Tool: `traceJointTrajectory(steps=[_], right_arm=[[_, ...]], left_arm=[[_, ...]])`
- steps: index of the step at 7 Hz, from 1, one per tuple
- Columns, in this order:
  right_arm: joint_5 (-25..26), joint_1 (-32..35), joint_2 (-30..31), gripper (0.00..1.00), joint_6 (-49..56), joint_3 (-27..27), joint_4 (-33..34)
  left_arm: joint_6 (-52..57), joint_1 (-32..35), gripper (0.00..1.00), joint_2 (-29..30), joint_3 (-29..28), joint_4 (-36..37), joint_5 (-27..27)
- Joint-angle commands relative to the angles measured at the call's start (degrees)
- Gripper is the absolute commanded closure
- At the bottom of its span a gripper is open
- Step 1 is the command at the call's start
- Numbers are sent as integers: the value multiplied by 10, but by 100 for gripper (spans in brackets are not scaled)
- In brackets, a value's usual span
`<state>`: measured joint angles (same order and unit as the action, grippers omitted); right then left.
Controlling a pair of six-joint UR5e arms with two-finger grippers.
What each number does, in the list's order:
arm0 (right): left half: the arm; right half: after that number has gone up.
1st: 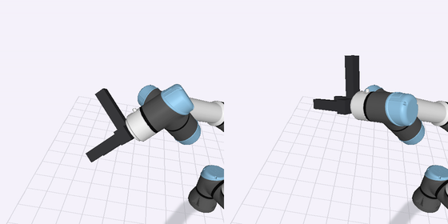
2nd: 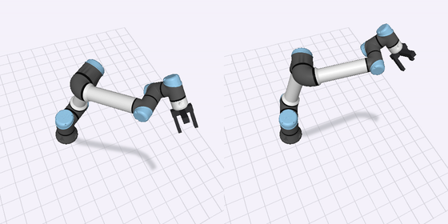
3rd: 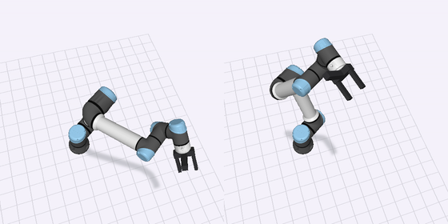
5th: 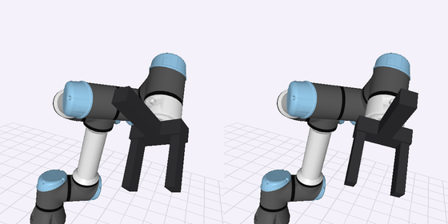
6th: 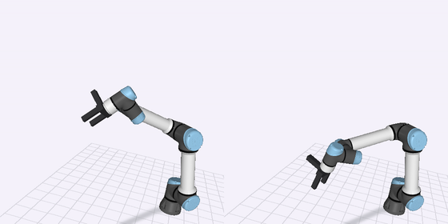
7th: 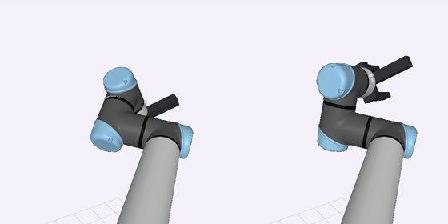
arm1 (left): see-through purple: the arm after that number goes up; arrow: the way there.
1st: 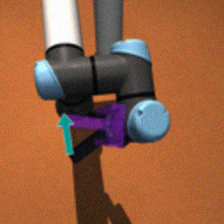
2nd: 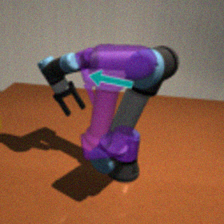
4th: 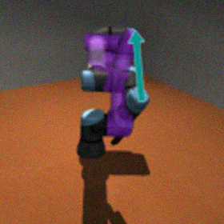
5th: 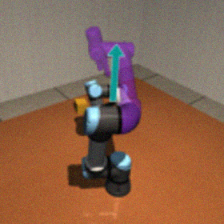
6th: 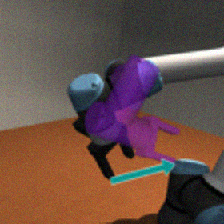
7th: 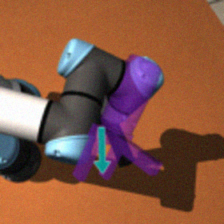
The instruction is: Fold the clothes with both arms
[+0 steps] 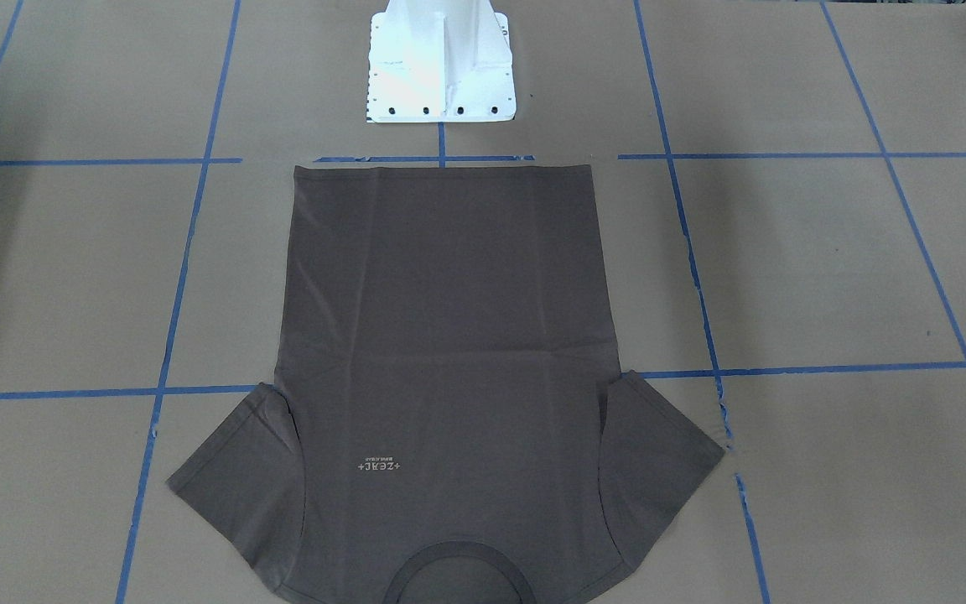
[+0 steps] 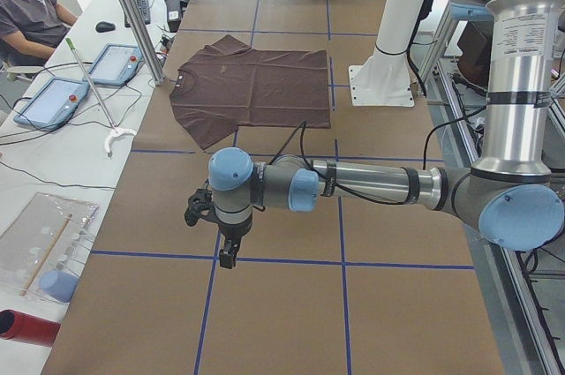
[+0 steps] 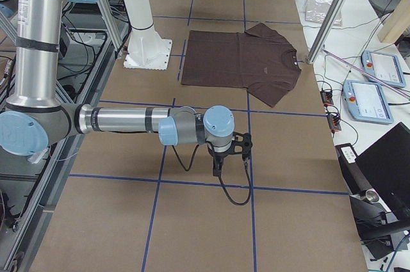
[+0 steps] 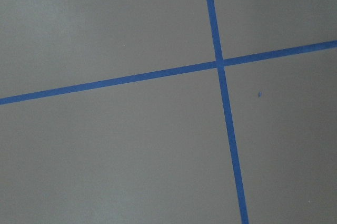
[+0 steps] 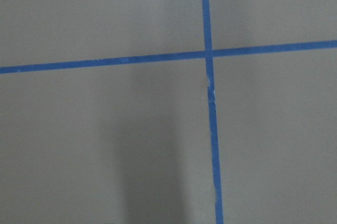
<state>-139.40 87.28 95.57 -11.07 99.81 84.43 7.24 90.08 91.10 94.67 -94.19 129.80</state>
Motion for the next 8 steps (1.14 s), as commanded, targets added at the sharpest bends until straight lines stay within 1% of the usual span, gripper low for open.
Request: traceJointTrajectory(steps=[1,2,3,4,5,6,7,8], right_arm=[[-3,-50,-74,0,-2,-20,-21],[0,-75,-98,0,-11,-62,-97],[-3,-104,-156,0,-91,-122,-133],[0,-149,-218,0,-137,-169,-143],[4,-176,-284,0,-152,-228,-146],[24,-202,-324,0,-194,-255,-146],[74,-239,-346,0,-260,-263,-159],[124,-274,-367,0,-335,-294,-212]], left_arm=[[0,-29,0,36,-4,-111,13],[-9,-76,0,35,-17,-168,12],[-42,-89,0,41,-29,-187,10],[-59,-89,0,80,-62,-198,11],[-58,-90,0,107,-96,-202,12],[-76,-91,0,109,-92,-202,12],[-106,-91,0,111,-91,-222,12],[-149,-92,0,112,-91,-240,12]])
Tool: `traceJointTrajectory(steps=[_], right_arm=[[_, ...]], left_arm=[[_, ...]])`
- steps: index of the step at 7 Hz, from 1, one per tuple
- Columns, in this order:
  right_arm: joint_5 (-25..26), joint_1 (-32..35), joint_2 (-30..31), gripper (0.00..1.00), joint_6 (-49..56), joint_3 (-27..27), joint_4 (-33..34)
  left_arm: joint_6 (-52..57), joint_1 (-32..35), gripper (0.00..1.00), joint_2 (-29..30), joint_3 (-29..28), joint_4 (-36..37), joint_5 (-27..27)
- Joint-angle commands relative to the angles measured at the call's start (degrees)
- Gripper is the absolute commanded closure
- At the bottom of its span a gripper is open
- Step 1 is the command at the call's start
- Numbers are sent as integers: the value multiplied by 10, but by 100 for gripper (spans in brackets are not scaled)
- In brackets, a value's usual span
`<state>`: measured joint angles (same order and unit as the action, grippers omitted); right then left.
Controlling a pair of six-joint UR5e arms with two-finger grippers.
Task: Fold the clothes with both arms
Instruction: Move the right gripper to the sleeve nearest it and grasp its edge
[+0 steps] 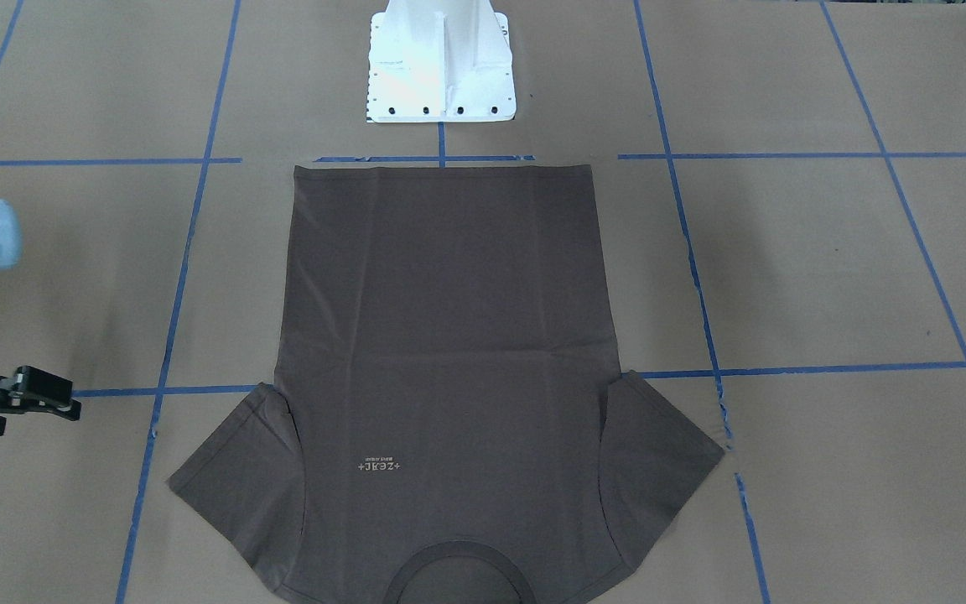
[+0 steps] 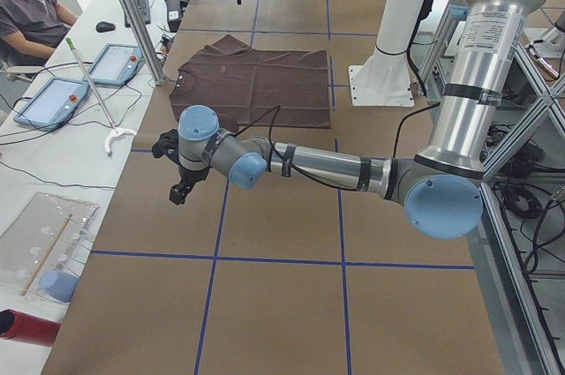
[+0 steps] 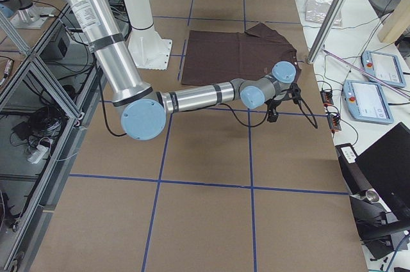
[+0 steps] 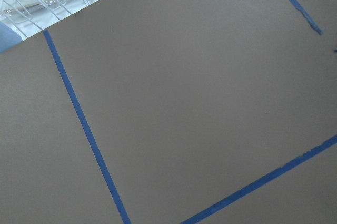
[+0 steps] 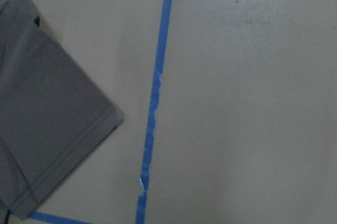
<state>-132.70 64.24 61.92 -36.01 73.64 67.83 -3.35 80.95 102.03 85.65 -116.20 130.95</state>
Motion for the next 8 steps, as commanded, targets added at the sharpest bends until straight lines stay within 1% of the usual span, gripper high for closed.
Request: traceJointTrajectory(steps=[1,2,4,6,8], right_arm=[[67,-66,-58,0,-140,-89,-107],[94,-84,-69,1,-144,-107,-117],[117,-92,-94,3,-147,-139,-115],[125,-92,-108,4,-147,-164,-116],[132,-93,-115,9,-147,-180,-115]], left_arm=[[-59,-15,0,3,-2,-30,0],[-59,-15,0,4,2,-29,1],[-59,-15,0,5,2,-29,1],[-58,-15,0,5,3,-30,1],[-58,-15,0,6,4,-30,2]])
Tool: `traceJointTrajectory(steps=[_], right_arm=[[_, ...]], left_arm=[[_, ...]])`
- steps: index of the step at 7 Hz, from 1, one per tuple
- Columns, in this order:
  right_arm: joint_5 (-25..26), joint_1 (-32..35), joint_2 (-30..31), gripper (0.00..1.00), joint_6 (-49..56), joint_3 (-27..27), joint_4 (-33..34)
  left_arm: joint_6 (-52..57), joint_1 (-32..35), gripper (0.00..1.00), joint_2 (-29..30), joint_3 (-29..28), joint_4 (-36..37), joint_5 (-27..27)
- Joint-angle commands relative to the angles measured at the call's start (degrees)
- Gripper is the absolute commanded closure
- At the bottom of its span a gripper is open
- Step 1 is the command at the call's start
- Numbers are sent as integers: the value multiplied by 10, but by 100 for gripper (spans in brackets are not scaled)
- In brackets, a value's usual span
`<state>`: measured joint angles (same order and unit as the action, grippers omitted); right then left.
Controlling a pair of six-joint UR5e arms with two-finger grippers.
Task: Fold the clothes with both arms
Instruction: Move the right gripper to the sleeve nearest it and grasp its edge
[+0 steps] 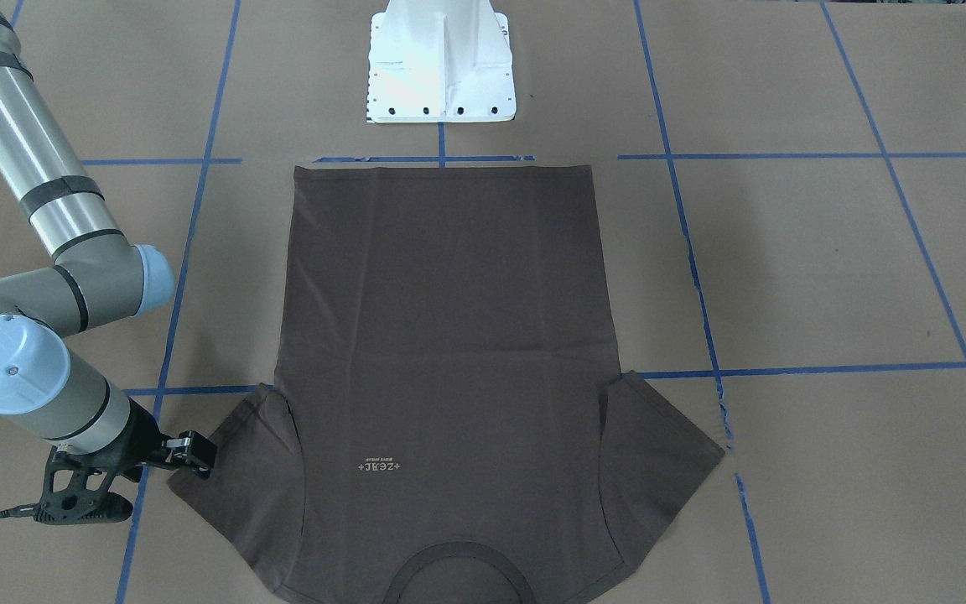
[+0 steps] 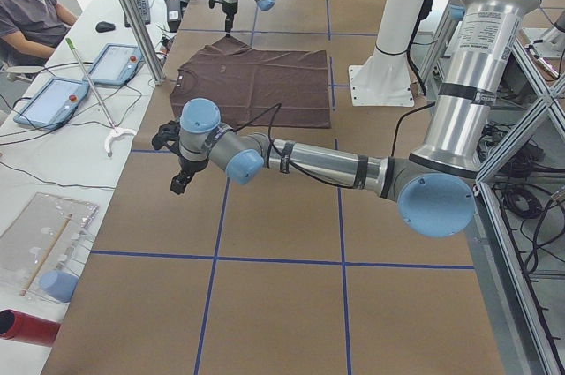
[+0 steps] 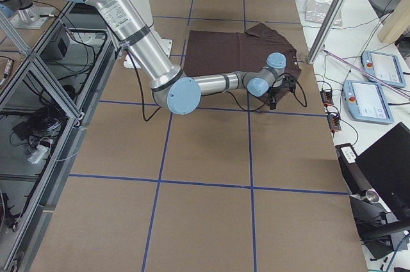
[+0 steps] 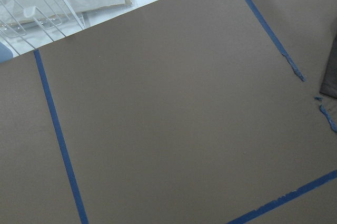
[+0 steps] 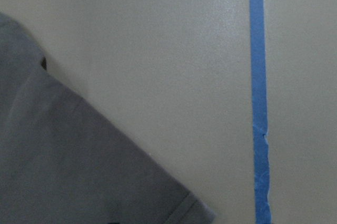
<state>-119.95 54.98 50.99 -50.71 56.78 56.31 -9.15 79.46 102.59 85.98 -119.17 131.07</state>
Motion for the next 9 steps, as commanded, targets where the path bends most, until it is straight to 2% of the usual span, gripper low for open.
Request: traceJointTrajectory(steps=[1,3,4,6,7,9], right_arm=[[5,-7,-17,10,0,-28,0],[5,-10,-16,27,0,-29,0],[5,-10,-16,42,0,-29,0],[3,-10,-18,95,-1,-27,-1],[3,-9,-24,100,-1,-25,-1],[3,-9,-25,100,-1,-8,-1]], left_arm=[[0,0,0,1,1,0,0],[0,0,0,2,1,0,0],[0,0,0,1,1,0,1],[0,0,0,2,0,0,0],[0,0,0,2,0,0,0],[-1,0,0,6,-1,3,0]])
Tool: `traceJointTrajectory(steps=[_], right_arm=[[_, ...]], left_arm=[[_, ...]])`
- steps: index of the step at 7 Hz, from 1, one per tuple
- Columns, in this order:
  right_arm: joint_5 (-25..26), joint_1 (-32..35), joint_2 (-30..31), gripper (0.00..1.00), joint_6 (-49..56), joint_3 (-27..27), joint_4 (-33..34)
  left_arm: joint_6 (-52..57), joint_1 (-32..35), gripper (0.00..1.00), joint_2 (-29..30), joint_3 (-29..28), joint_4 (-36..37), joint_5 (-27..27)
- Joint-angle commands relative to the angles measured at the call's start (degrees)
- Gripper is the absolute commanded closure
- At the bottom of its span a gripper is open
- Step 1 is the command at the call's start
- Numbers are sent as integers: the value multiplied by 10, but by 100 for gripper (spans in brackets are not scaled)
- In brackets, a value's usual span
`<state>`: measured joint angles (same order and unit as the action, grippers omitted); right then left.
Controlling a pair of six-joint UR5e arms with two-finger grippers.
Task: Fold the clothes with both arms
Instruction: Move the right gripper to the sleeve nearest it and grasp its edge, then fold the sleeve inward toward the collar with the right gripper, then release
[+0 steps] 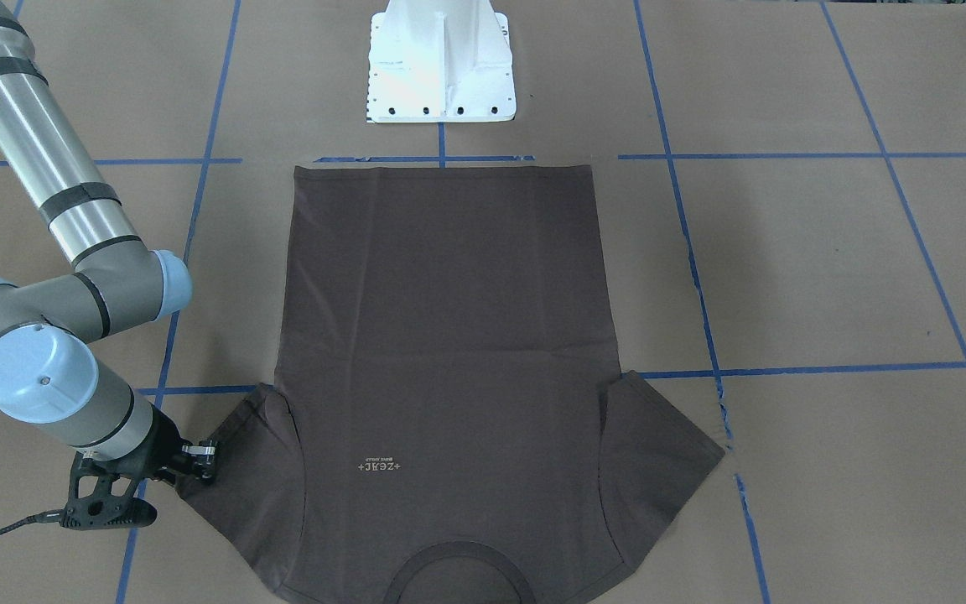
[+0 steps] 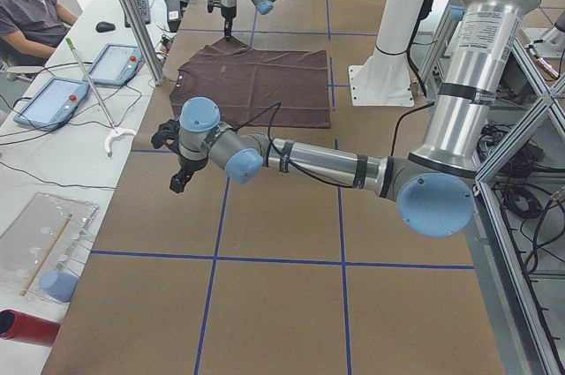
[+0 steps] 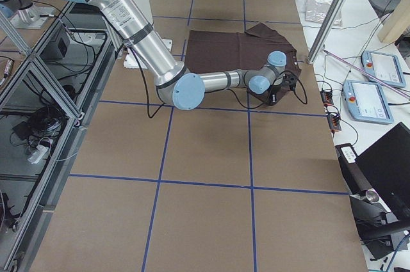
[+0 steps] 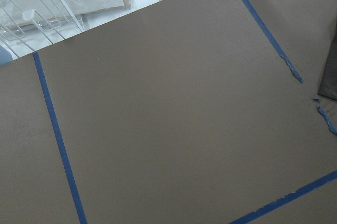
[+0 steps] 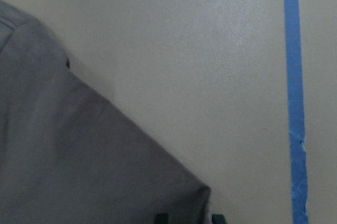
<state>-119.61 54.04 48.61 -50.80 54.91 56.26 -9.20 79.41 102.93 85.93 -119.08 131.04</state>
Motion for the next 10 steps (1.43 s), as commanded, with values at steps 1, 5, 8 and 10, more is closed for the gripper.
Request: traceJointTrajectory(steps=[1,5,8,10], right_arm=[[0,1,-1,100,0,26,0],[17,-31,-103,100,1,31,2],[126,-100,-139,1,-4,-1,-3],[132,-102,-138,0,-24,-1,-3]], left_arm=[[0,0,0,5,-1,3,0],[0,0,0,10,-3,5,0],[-2,0,0,10,-4,3,0],[-48,-1,0,20,-5,-2,-1]])
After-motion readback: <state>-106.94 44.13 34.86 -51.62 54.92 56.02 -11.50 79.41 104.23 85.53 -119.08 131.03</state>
